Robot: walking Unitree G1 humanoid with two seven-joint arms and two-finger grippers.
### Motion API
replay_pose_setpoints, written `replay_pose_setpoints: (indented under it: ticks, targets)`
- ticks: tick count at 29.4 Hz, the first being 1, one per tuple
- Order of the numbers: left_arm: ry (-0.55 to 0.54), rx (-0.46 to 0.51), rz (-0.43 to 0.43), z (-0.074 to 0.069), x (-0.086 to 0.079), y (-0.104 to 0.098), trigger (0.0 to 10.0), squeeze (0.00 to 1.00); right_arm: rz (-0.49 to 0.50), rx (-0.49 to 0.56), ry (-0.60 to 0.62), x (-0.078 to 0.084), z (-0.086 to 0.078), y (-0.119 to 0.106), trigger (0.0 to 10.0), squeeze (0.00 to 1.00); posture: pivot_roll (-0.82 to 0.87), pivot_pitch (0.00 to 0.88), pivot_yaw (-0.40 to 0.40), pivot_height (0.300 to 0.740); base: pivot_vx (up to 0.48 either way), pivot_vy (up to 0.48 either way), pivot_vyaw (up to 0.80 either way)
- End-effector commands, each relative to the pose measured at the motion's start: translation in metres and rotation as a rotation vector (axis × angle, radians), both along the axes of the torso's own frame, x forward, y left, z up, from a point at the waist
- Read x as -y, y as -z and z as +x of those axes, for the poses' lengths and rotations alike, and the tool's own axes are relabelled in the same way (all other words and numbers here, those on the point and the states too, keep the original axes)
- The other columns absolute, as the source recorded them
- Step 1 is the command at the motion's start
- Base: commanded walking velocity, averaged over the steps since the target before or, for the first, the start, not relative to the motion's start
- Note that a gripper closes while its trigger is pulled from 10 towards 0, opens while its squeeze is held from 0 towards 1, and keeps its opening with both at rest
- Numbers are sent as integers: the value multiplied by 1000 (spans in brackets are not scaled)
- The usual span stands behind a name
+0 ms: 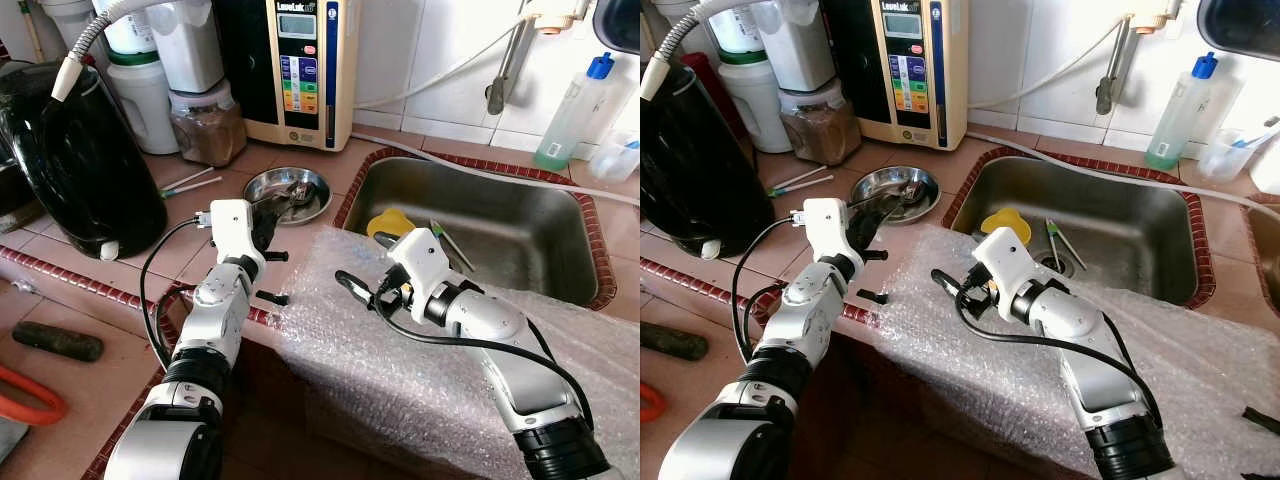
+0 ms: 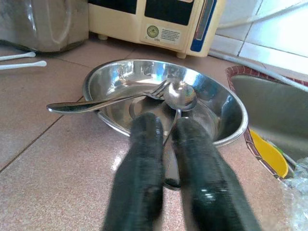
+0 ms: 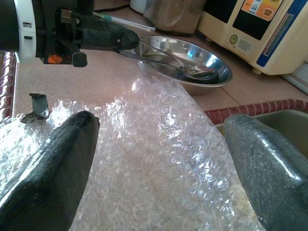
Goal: Kitchen organization
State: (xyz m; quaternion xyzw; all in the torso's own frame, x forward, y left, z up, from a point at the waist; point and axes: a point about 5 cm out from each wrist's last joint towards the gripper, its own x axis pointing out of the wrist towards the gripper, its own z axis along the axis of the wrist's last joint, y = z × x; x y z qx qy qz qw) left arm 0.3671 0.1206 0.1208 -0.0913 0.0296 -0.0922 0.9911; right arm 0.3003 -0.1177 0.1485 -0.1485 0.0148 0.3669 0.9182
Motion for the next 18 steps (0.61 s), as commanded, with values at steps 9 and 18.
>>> replay_pose_setpoints:
  ticks: [9, 18]
  targets:
    - [-25, 72, -25, 2, -3, -12, 0, 0, -1, 39, 30, 1, 6, -7, 10000, 0, -68, 0, 51, 740, 0, 0, 0]
    - [-28, 112, -40, 1, -3, -17, 0, 0, 3, 46, 40, 2, 8, -8, 10000, 0, -65, 0, 52, 740, 0, 0, 0]
